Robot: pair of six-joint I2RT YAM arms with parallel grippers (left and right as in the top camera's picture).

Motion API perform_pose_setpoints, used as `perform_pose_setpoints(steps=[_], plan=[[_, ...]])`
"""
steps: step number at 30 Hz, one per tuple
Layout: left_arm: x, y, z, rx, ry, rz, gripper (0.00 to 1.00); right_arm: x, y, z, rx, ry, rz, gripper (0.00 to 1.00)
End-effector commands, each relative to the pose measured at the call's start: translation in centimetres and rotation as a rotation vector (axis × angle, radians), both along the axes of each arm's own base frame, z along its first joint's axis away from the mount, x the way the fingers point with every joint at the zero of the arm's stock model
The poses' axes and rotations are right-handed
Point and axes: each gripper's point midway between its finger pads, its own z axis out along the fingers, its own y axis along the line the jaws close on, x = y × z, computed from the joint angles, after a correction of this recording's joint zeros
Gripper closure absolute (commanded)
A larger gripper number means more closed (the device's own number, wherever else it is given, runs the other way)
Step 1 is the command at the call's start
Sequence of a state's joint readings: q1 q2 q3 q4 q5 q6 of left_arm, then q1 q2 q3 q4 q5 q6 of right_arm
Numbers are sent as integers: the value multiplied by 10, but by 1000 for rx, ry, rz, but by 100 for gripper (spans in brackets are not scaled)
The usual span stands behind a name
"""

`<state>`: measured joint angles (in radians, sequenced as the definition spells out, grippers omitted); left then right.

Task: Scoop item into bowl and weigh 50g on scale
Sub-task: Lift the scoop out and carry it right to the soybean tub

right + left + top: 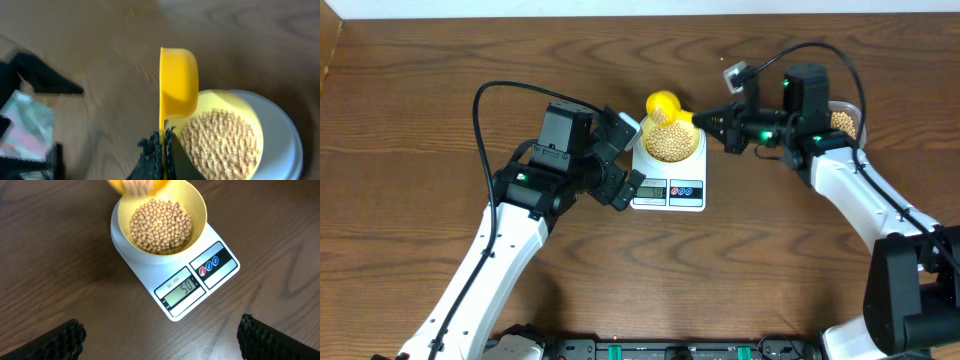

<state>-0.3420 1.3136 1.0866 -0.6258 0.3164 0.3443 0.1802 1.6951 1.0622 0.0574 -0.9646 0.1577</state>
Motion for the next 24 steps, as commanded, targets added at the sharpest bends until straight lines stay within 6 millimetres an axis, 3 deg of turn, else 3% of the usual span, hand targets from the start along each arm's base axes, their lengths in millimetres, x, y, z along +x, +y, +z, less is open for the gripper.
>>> perform_pose_setpoints(steps=[1,11,18,24], plan=[[-2,0,1,-9,0,-5,1,4,-8,16,120,112,-17,99],[-2,0,1,-9,0,-5,1,50,-62,51,278,159,-261,99],[-2,0,1,-9,0,-5,1,82,-123,48,301,170,-519,99],[-2,0,1,-9,0,-5,1,85,-170,45,356,248,-619,99]])
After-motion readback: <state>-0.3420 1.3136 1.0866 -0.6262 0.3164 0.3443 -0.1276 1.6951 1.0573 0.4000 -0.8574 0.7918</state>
